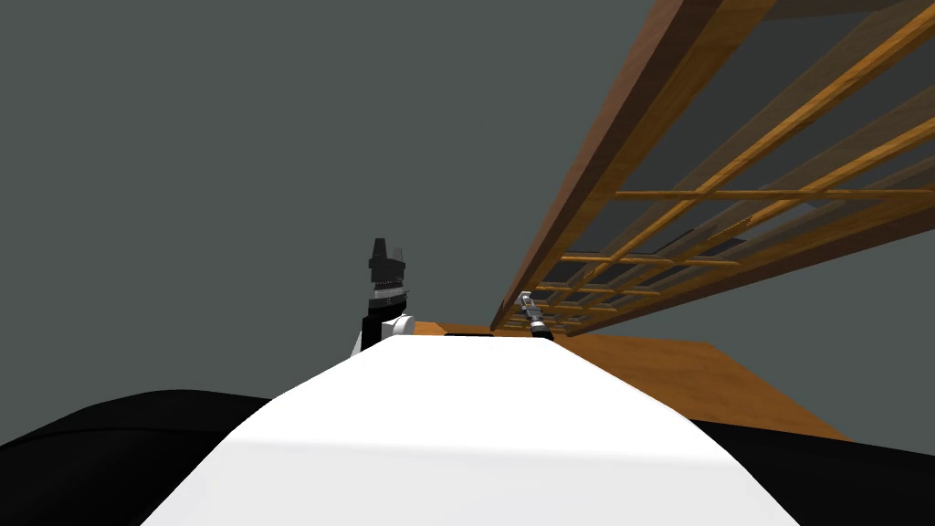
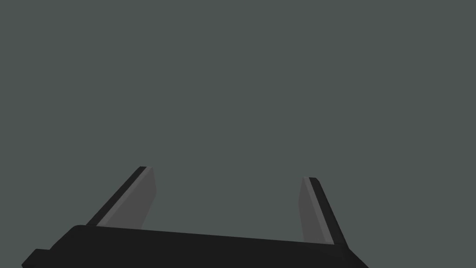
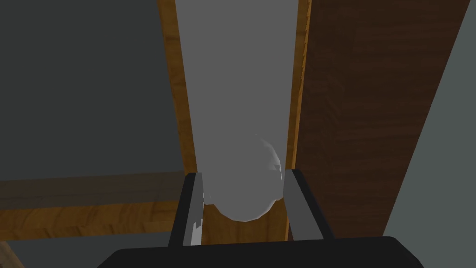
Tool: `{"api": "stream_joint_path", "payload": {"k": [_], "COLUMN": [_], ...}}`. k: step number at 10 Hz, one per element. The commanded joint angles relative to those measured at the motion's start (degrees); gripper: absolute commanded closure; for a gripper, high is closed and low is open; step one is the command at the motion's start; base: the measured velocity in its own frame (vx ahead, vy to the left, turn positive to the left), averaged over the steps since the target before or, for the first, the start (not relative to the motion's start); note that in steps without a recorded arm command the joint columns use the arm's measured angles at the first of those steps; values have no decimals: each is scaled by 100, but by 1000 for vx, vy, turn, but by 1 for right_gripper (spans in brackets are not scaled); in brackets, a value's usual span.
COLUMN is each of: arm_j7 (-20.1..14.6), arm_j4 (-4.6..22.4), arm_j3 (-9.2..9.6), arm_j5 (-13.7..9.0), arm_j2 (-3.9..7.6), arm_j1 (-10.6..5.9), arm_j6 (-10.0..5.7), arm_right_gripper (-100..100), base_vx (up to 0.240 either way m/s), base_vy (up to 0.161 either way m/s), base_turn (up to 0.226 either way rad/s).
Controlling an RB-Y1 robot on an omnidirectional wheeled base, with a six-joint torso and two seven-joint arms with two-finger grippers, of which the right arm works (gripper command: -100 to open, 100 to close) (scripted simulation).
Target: Pull the door open
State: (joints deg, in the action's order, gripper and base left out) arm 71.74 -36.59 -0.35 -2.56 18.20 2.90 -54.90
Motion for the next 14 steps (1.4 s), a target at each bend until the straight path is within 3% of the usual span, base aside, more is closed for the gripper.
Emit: {"api": "stream_joint_path", "payload": {"k": [1, 14], "arm_j7": [-198, -2008], "arm_j4": [3, 29], "arm_j3": [7, 67], "arm_j5": [-16, -210], "arm_j2": [-6, -27], "arm_j1": [-8, -72], "arm_j6": [5, 38], "arm_right_gripper": [100, 100], "base_vx": [-19, -23], "base_vy": [-9, -11], "base_turn": [22, 27]}}
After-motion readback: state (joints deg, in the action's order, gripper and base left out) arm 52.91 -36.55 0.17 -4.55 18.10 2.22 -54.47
